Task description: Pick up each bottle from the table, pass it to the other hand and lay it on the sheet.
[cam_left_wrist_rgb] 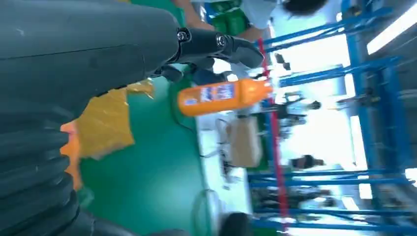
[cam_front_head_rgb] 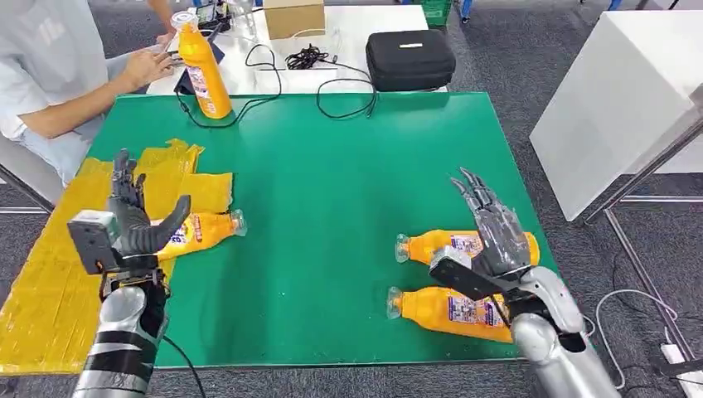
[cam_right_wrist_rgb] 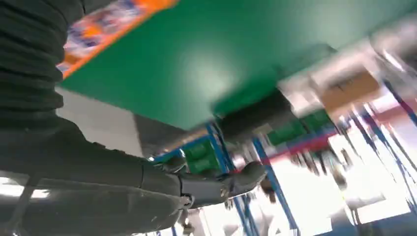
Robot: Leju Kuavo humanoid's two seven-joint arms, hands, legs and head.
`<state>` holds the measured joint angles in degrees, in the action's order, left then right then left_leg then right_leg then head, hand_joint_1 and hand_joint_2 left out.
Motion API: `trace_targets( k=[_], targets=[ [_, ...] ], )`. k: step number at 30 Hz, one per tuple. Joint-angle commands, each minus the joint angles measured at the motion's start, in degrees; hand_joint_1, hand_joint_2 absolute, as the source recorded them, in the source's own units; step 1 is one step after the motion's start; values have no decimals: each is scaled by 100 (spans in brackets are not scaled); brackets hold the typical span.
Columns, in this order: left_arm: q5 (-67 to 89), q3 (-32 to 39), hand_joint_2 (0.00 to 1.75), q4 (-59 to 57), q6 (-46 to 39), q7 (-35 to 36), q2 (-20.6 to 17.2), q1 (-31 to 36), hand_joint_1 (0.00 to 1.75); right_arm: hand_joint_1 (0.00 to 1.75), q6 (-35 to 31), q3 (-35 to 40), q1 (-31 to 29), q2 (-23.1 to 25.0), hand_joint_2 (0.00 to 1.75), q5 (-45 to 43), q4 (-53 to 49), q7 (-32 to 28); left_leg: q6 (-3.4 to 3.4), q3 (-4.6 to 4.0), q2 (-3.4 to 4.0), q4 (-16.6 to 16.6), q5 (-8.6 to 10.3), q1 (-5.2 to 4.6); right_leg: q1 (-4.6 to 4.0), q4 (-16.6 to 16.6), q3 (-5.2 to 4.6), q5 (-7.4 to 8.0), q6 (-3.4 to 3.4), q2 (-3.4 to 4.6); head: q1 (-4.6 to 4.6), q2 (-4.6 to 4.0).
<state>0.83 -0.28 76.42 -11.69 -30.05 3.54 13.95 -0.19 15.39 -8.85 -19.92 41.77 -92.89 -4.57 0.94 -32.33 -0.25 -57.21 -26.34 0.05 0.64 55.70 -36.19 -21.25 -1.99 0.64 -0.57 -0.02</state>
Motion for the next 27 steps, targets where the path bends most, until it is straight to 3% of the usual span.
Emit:
trace_targets(
  k=[1,6,18,27],
  targets=[
    [-923,-8,175,721,672,206,307,-401,0,0,544,195,-772,-932,175,-87,1310,221,3,10,-8,-2,-4,4,-7,-4,21,-7,2,-20,4,0],
    [-1567,-248,175,1109,1126,295,413,-737,0,0,698,378,-832,-1066,175,-39,1998,182,5,12,-1,4,-3,4,-4,-9,20,-3,0,-13,2,0],
    [-1716,-325,175,966,1137,324,398,-659,0,0,1018,580,-707,-1214,175,-439,2033,86,2,23,4,3,-10,6,-7,-5,31,-8,4,-12,0,0],
    [-1736,-403,175,911,1135,321,423,-624,0,0,960,806,-762,-979,175,-370,2474,105,2,24,5,6,-9,7,-8,-9,31,-7,4,-10,0,0]
  ],
)
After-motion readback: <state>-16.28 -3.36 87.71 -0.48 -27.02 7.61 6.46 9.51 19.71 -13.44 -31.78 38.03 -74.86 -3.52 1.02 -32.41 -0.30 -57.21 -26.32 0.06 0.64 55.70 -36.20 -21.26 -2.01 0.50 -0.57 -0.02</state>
